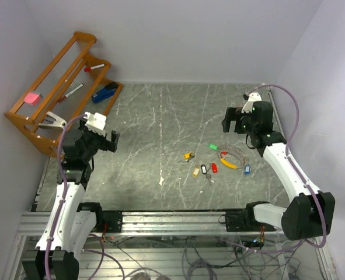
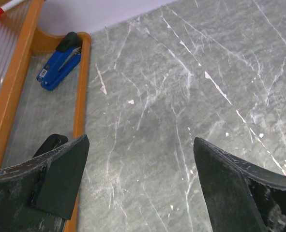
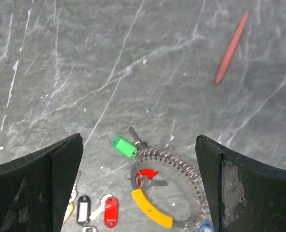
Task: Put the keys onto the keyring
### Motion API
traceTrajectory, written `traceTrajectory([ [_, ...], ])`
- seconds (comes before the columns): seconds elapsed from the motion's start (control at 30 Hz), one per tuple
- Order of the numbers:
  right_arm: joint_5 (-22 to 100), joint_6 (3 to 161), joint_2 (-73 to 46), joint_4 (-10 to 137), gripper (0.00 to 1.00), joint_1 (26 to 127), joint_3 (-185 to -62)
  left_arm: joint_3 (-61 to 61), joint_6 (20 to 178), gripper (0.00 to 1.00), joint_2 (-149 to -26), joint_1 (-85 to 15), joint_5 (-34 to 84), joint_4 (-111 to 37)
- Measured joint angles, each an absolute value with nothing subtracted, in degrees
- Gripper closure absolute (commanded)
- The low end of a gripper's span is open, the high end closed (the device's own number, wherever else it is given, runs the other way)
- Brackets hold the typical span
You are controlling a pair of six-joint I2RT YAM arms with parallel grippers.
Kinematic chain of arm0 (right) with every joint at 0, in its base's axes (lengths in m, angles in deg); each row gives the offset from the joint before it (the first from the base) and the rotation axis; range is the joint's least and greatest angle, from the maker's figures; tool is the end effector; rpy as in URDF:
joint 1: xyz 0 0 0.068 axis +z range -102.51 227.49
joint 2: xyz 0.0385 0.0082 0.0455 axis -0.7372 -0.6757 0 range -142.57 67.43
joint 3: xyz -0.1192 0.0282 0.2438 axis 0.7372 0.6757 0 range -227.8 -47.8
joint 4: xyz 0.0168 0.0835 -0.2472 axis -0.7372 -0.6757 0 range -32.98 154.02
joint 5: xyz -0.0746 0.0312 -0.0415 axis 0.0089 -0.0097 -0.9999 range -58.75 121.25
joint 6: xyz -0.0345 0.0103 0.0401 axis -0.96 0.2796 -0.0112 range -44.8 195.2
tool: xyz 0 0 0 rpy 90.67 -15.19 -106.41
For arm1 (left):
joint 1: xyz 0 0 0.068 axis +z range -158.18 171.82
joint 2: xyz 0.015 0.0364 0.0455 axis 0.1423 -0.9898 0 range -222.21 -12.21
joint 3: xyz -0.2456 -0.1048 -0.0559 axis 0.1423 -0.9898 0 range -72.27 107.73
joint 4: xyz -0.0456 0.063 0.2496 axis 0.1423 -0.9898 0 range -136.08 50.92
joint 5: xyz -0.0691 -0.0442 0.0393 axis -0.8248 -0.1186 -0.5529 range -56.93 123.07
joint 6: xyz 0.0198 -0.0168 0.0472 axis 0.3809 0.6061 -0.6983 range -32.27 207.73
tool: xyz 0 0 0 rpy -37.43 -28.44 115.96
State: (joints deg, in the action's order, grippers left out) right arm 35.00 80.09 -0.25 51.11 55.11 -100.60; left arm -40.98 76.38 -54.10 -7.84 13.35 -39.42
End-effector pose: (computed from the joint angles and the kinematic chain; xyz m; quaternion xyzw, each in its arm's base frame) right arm 0.2660 0.0379 0.3018 -0.0372 0.8551 0.0840 0.5102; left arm 0.1809 -0.0109 0.2833 0.1814 0.7459 -0.0675 0.6373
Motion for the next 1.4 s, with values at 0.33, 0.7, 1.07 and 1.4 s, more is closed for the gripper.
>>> traceTrajectory([
  [0.33, 47.42, 91.24, -17.0, 40.73, 0.0, 46.32, -108.12, -30.84, 73.89, 0.0, -56.81, -7.84, 9.76, -47.79],
  [0.7, 55.39, 88.48, -18.53, 30.94, 0.13, 47.48, -110.19, -26.58, 70.58, 0.0, -60.55, -7.84, 8.71, -53.74],
  [1.07, 31.85, 88.64, -25.02, 18.63, 0.49, 67.85, -113.6, -26.44, 70.52, 0.0, -65.1, -8.92, 9.37, -55.42],
  [1.4, 19.48, 92.11, -32.54, 15.92, 0.64, 67.55, -124.07, -26.03, 69.54, 0.0, -66.21, -10.66, 11.29, -58.54],
])
